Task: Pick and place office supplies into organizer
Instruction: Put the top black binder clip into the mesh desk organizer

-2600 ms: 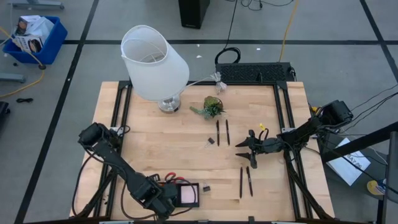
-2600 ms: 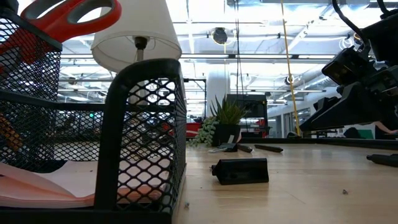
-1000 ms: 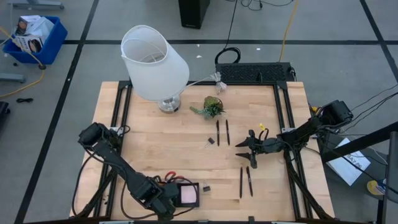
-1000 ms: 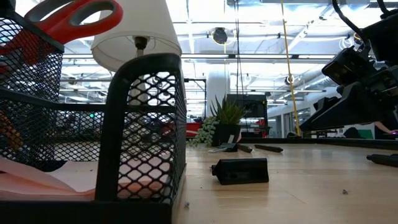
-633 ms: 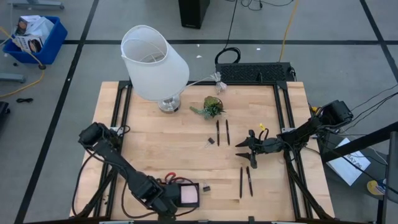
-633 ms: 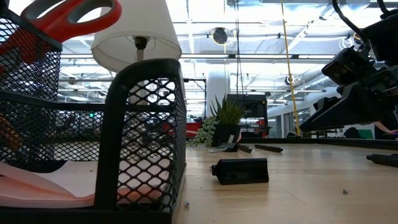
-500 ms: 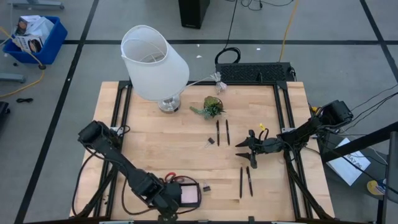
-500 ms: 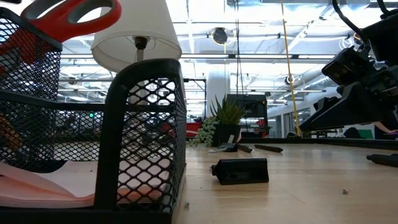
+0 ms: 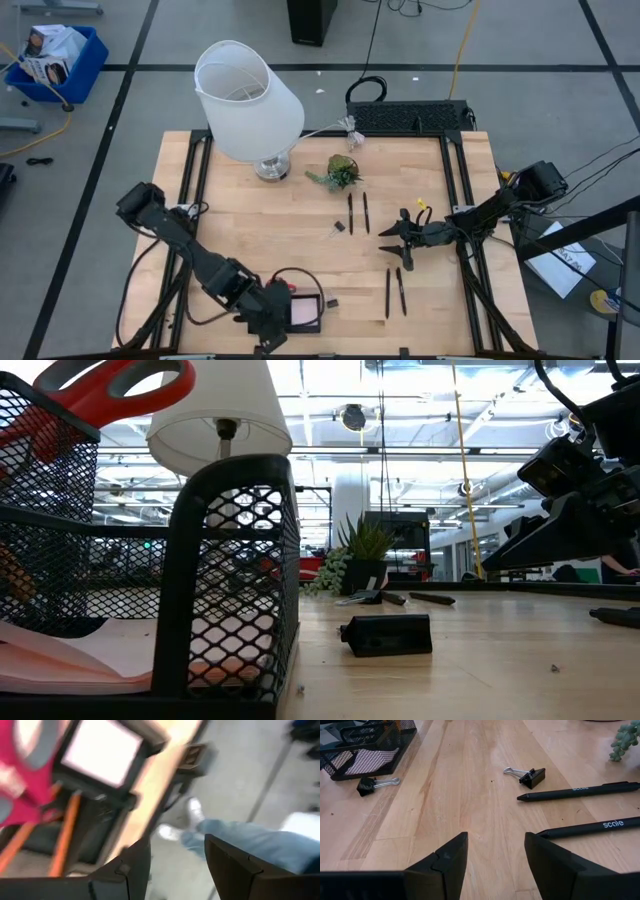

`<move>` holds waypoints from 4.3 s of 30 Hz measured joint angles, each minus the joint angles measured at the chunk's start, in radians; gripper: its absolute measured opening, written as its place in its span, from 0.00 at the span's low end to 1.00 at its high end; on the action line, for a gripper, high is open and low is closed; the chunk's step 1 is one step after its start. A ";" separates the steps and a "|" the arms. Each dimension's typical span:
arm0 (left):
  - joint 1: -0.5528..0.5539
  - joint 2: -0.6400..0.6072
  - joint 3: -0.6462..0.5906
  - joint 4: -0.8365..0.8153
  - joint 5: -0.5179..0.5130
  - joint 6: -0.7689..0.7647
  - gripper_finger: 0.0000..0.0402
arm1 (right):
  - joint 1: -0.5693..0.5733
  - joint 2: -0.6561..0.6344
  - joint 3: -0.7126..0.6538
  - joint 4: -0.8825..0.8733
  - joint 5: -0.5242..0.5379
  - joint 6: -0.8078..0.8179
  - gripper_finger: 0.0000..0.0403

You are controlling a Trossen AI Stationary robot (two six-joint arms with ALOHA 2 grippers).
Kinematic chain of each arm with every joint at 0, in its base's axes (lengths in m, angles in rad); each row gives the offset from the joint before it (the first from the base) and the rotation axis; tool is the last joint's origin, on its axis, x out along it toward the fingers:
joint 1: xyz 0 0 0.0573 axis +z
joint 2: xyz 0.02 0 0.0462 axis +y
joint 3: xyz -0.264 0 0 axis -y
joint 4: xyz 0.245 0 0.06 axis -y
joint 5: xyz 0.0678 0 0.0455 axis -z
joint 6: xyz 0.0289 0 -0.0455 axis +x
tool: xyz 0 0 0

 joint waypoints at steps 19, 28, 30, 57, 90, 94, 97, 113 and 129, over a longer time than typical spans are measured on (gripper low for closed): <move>0.064 -0.064 0.001 0.424 0.063 0.061 0.47 | 0.000 0.000 0.000 0.000 0.000 0.000 0.48; 0.158 -0.106 0.002 0.644 0.141 0.134 0.47 | 0.000 0.000 0.000 0.000 0.000 0.000 0.48; 0.187 -0.106 0.002 0.693 0.159 0.164 0.47 | 0.000 0.000 0.000 0.000 0.000 0.000 0.48; 0.642 -0.052 0.012 0.428 0.135 0.378 0.47 | 0.000 0.000 0.000 -0.002 0.000 0.000 0.48; 0.645 0.379 0.342 -0.189 -0.076 0.827 0.47 | 0.000 -0.002 0.000 0.006 0.000 0.000 0.48; 0.649 0.273 0.343 -0.182 -0.156 0.827 0.47 | 0.000 -0.002 0.000 0.003 0.000 0.000 0.48; 0.631 0.243 0.349 -0.162 -0.194 0.856 0.47 | 0.000 -0.002 0.000 0.003 0.000 0.000 0.48; 0.622 0.393 0.342 -0.170 -0.184 0.718 0.49 | 0.000 -0.002 0.000 0.000 0.000 0.000 0.48; 0.644 0.407 0.343 -0.174 -0.239 0.661 0.64 | 0.000 -0.002 0.001 0.000 0.000 0.000 0.48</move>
